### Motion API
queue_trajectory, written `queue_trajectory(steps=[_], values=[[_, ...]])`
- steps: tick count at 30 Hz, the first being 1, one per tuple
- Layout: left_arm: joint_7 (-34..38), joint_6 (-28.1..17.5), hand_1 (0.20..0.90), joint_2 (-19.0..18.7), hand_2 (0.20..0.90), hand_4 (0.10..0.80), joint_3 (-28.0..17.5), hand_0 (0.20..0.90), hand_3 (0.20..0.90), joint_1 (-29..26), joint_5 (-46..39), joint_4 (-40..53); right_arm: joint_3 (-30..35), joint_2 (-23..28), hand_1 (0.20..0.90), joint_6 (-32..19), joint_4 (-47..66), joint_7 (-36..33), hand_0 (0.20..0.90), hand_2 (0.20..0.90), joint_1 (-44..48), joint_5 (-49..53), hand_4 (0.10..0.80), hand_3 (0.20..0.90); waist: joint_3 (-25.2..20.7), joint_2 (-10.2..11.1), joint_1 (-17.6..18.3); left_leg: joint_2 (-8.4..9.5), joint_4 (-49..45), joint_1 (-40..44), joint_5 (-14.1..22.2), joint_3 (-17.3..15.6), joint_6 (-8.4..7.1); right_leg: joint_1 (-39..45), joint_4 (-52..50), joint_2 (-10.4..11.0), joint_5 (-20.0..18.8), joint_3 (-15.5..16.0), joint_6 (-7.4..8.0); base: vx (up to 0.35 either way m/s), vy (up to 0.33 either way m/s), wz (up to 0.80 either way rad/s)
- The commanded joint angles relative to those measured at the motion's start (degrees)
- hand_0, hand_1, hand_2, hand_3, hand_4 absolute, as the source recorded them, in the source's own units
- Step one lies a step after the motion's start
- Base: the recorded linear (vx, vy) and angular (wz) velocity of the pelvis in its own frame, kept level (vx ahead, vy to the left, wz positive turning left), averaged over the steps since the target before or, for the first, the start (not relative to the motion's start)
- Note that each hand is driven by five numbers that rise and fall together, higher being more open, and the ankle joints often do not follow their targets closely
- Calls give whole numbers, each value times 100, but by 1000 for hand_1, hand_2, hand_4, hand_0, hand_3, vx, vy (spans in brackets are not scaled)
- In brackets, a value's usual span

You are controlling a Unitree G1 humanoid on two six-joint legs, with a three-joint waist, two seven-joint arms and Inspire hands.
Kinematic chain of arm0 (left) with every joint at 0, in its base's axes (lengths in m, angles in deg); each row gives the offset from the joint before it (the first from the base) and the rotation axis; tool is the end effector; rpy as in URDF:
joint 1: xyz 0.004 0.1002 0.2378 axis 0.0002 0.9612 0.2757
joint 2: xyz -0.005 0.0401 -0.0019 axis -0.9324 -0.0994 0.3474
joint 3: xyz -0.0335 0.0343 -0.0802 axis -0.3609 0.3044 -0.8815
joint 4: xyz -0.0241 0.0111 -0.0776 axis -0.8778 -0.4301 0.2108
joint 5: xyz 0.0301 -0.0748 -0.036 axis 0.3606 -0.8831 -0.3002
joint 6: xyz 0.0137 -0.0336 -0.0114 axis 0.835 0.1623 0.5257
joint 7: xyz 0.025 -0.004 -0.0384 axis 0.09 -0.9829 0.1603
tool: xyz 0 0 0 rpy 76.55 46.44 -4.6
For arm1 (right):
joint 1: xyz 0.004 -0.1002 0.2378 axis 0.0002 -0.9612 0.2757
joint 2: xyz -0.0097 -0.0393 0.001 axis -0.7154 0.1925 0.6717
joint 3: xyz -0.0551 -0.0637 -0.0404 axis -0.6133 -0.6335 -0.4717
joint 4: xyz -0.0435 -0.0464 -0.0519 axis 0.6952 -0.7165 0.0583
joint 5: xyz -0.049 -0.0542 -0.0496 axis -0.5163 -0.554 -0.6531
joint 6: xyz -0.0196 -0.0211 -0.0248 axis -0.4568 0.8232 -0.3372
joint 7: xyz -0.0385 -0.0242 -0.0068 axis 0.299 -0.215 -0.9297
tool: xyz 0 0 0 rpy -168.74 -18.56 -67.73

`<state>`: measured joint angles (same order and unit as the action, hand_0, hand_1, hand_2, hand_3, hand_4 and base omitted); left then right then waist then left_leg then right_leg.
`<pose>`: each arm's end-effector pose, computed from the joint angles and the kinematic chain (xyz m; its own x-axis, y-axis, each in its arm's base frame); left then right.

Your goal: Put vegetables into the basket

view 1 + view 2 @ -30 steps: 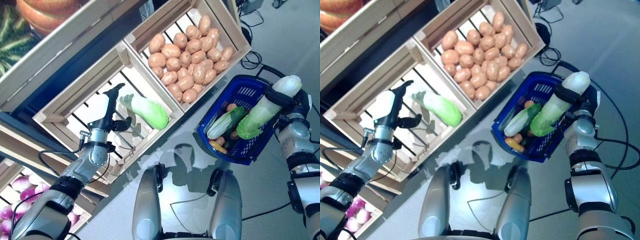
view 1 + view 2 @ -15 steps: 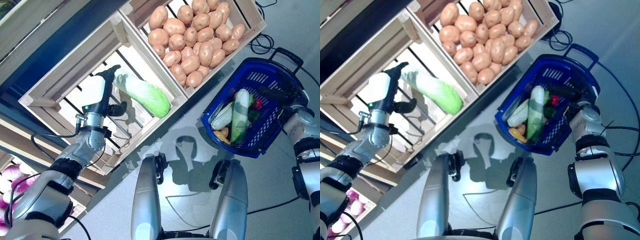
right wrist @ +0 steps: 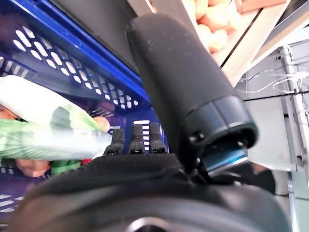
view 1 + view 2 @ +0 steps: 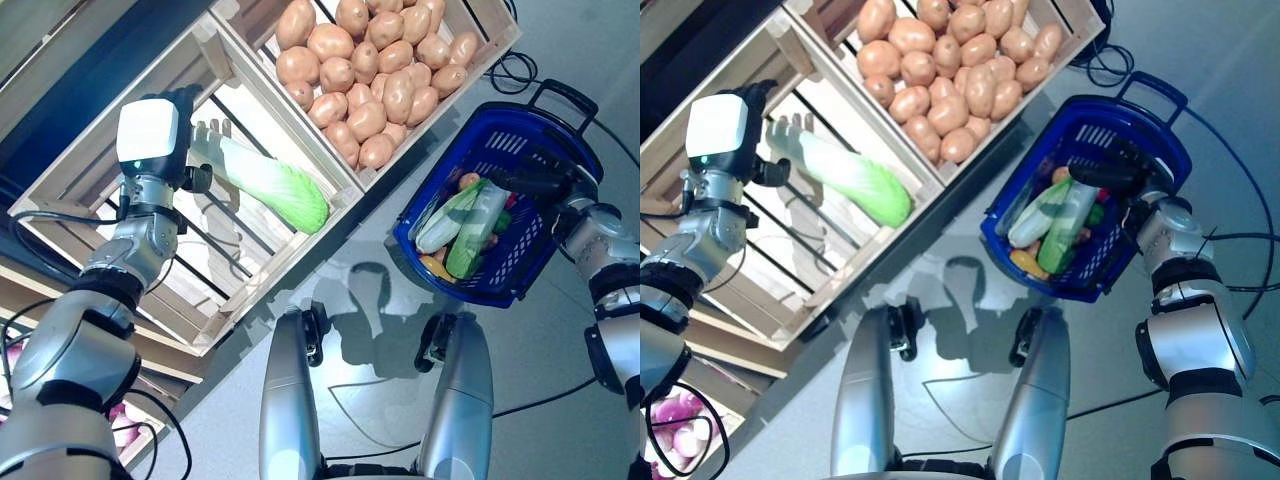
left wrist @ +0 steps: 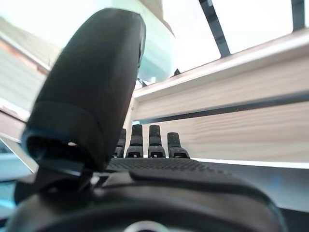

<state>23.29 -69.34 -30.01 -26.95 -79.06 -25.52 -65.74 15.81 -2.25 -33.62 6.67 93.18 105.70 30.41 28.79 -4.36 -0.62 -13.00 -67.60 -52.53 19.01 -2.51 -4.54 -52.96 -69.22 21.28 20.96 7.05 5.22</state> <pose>0.3139 0.2795 0.1812 0.8785 0.0279 0.4768 -0.4775 0.0278 0.8782 0.3171 -0.2973 0.1863 0.9811 -0.1811 -0.0685 0.1883 0.9748 0.1199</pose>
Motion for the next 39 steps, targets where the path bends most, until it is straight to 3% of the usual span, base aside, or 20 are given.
queue_trajectory(steps=[1,6,20,31,32,34,39], values=[[168,-1,900,-667,900,800,200,900,900,-652,452,-217,-42,297,900,-296,-22,259,900,900,334,192,800,900,-477,141,56,-300,340,186,287,-32,-390,178,421,124,-137,-283,209,7,65,-1],[-341,297,900,-714,900,800,917,900,900,-1139,456,-388,-250,423,900,-201,-79,341,900,900,443,326,800,900,-412,150,123,-391,116,-178,325,-36,-387,-180,285,151,-193,-319,247,-7,65,-1],[-602,951,900,-812,900,800,1229,900,900,-1318,531,-526,-347,549,900,-318,22,613,900,900,321,722,800,900,-192,165,176,-528,-355,-915,426,45,-403,-906,-79,239,-229,-390,256,-23,39,-3],[-1314,1812,900,-992,900,800,1745,900,900,-1950,622,-362,-174,723,900,-433,662,753,900,900,14,1212,800,900,-2,277,279,-572,-898,-2022,427,332,-389,-1939,-588,288,-253,-589,249,-10,25,2],[-1419,1940,827,-993,827,751,1772,827,827,-1955,544,-360,-142,736,900,-455,698,784,900,900,-50,1203,800,900,-10,278,281,-559,-909,-2081,415,341,-378,-2002,-603,298,-258,-595,244,0,0,0],[-1597,1932,300,-990,300,400,1781,300,300,-1964,427,-354,-153,738,900,-506,717,772,900,900,-76,1221,800,900,-12,266,285,-555,-919,-2114,406,338,-355,-2044,-613,316,-266,-595,236,-32,-9,-1],[-1611,1651,300,-1027,300,400,1645,300,300,-1897,462,-383,-164,699,900,-669,688,827,900,900,-47,1311,800,900,-118,228,285,-586,-812,-2004,381,274,-337,-1954,-515,343,-291,-520,217,-21,-7,-9]])
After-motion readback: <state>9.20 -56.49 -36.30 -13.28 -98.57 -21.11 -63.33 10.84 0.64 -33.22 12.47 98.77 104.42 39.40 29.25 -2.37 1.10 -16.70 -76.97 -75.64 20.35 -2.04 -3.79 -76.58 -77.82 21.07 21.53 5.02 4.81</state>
